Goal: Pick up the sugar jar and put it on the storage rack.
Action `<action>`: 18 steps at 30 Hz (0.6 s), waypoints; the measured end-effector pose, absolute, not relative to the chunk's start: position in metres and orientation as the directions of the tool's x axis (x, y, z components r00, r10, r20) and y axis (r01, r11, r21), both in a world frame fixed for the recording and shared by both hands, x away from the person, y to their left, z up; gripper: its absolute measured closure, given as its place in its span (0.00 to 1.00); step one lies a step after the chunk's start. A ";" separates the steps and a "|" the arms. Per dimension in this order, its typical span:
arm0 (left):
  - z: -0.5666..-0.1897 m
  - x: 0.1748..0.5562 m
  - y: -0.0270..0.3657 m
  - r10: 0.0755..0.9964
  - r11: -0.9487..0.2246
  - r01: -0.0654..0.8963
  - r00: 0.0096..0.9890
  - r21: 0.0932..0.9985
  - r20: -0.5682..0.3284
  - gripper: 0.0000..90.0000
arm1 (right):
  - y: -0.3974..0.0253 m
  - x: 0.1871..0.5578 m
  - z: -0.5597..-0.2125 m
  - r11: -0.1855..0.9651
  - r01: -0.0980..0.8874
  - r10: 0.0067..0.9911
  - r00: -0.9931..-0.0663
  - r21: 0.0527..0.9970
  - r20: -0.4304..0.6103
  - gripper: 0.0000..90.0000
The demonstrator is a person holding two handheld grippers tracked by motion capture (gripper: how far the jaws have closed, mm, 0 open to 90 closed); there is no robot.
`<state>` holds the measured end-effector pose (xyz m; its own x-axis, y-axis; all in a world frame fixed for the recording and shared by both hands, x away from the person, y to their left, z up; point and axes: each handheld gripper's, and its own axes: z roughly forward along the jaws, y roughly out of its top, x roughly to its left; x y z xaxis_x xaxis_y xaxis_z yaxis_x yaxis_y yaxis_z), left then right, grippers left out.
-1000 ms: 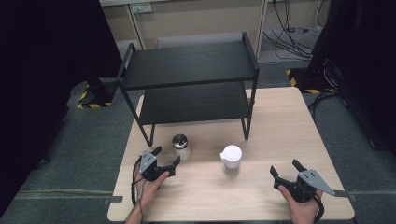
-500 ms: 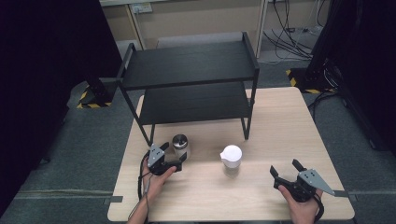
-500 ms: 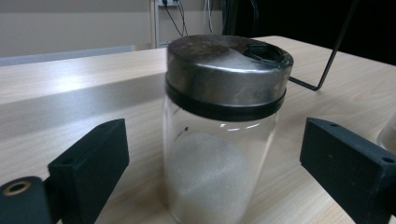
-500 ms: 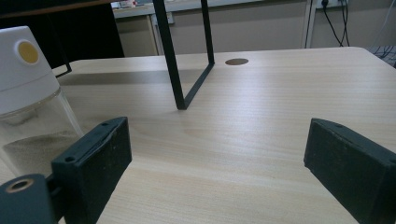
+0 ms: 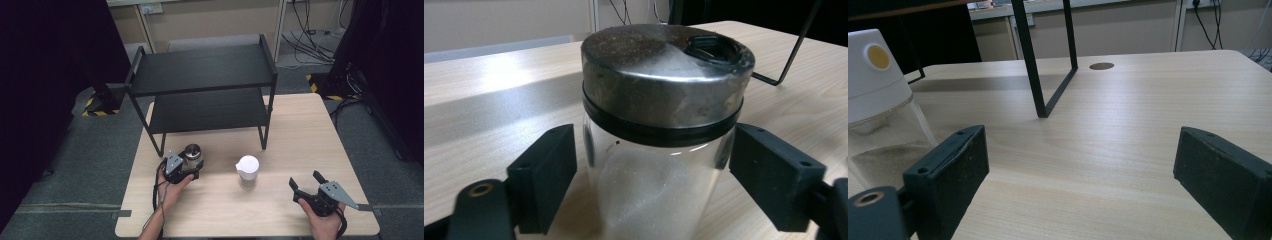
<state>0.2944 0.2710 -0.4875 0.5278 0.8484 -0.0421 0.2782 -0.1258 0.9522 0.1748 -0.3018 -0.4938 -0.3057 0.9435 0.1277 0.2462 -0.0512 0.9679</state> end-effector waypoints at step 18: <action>-0.485 0.293 0.263 0.861 -0.149 0.285 0.508 0.947 -0.018 0.34 | -0.303 0.175 -0.494 -0.056 0.249 0.943 -0.305 0.967 0.133 0.09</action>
<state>0.2931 0.2629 -0.4846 0.5083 0.8610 -0.0176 0.2853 -0.1492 0.9467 0.1751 -0.3025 -0.4938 -0.3046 0.9431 0.1332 0.2486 -0.0563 0.9670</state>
